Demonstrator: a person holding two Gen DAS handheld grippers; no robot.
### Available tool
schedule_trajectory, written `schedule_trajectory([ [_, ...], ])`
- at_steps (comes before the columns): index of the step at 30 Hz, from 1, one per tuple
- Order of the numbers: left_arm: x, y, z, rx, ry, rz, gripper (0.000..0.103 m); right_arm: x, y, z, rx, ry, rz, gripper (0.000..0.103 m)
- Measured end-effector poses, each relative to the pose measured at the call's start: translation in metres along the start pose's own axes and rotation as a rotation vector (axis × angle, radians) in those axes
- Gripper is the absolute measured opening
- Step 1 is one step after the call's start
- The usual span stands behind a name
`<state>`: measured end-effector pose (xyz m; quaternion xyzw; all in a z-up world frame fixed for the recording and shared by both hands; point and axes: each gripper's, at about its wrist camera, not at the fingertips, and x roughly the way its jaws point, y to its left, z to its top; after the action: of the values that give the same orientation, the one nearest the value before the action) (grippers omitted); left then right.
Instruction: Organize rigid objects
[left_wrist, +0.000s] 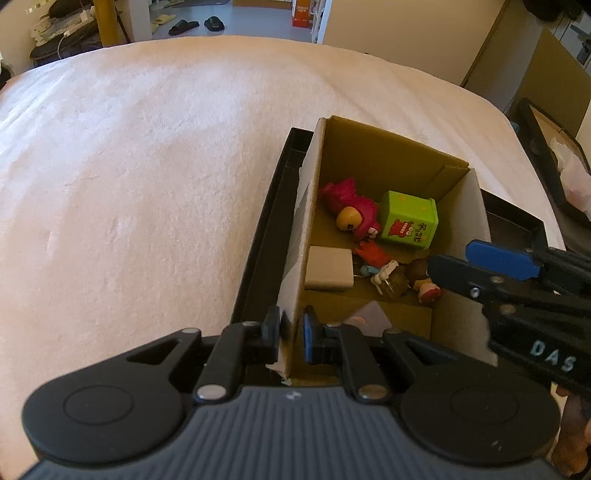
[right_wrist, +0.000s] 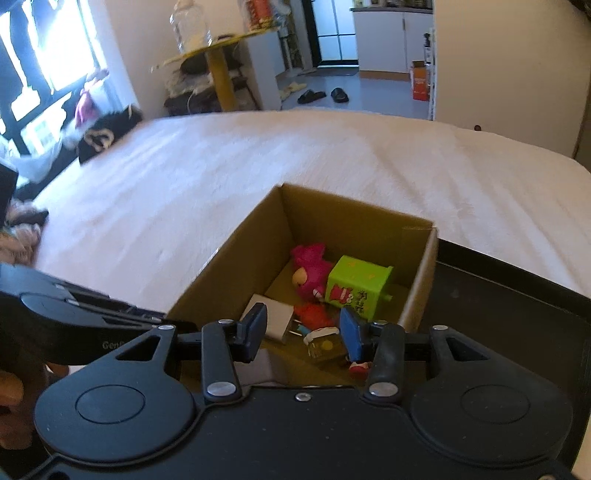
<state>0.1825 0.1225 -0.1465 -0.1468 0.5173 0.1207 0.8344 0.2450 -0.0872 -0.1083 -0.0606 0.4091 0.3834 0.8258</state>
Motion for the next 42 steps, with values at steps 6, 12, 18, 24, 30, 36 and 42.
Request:
schedule_trajectory([
  [6,-0.016,-0.002,0.002,-0.025,0.009,-0.016,0.019,-0.013,-0.011,-0.002,0.098,0.013,0.031,0.045],
  [12,-0.044,-0.007,0.003,-0.026,-0.033,-0.021,0.046,-0.028,-0.017,-0.007,0.19,0.02,0.012,0.056],
  [18,-0.074,-0.014,-0.004,0.0,-0.054,-0.04,0.056,-0.06,-0.023,-0.012,0.278,-0.019,0.014,0.074],
  [24,-0.102,-0.021,-0.013,0.025,-0.1,-0.036,0.073,-0.093,-0.023,-0.018,0.315,-0.051,-0.037,0.092],
  [30,-0.127,-0.025,-0.026,0.055,-0.112,-0.049,0.079,-0.118,-0.021,-0.022,0.323,-0.079,-0.103,0.095],
  [36,-0.154,-0.026,-0.035,0.071,-0.136,-0.066,0.083,-0.147,-0.01,-0.025,0.326,-0.098,-0.122,0.103],
  [42,-0.184,-0.032,-0.045,0.102,-0.188,-0.083,0.086,-0.174,0.005,-0.025,0.306,-0.125,-0.146,0.103],
])
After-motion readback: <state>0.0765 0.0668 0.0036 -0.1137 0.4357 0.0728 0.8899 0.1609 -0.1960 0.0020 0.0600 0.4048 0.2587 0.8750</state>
